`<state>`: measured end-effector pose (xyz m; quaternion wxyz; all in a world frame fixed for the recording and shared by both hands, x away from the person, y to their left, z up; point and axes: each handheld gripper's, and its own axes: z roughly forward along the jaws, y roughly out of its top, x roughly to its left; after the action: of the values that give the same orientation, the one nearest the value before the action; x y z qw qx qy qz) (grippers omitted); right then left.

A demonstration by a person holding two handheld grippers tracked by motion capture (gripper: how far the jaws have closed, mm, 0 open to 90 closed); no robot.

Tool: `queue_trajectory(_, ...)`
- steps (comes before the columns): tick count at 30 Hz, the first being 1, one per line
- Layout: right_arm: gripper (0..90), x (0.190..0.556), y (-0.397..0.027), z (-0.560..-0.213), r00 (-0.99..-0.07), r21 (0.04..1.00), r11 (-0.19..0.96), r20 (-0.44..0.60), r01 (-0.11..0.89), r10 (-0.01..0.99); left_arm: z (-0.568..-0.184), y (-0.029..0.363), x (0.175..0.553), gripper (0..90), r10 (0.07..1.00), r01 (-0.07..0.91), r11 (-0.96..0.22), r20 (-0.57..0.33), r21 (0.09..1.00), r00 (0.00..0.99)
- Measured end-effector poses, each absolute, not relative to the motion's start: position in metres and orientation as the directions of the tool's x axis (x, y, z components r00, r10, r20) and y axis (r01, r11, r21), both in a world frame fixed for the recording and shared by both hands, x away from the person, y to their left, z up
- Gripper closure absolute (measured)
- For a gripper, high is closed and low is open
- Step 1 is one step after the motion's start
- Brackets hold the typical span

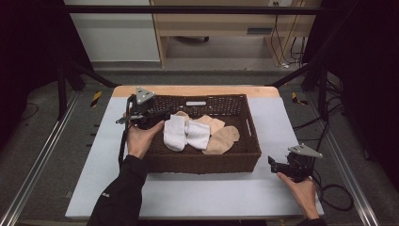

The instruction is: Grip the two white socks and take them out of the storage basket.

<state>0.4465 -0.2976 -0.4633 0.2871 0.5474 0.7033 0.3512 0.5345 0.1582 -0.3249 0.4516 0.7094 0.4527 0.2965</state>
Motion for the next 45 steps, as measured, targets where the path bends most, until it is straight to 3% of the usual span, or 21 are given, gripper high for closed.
queue_trajectory(15, 7.2, 0.447, -0.298, -0.464, -0.24, 0.804, 0.165, -0.028, 0.571, 0.97, -0.364, 0.123, 0.579, 33.0, 0.91, 0.469, -0.262, 0.054, 0.843, 0.41)
queue_trajectory(28, 7.2, 0.448, -0.298, -0.465, -0.241, 0.8, 0.17, -0.033, 0.575, 0.97, -0.393, 0.114, 0.598, 29.8, 0.917, 0.543, -0.261, 0.03, 0.798, 0.398)
queue_trajectory(34, 7.3, 0.449, -0.297, -0.465, -0.244, 0.795, 0.176, -0.036, 0.58, 0.969, -0.409, 0.108, 0.605, 29.9, 0.907, 0.579, -0.316, 0.059, 0.751, 0.417)
queue_trajectory(39, 7.3, 0.449, -0.297, -0.465, -0.242, 0.795, 0.175, -0.036, 0.581, 0.97, -0.414, 0.107, 0.606, 33.6, 0.906, 0.605, -0.328, 0.06, 0.725, 0.419)
queue_trajectory(45, 7.3, 0.45, -0.297, -0.466, -0.245, 0.793, 0.178, -0.038, 0.582, 0.969, -0.422, 0.106, 0.609, 29.5, 0.904, 0.643, -0.348, 0.064, 0.682, 0.422)
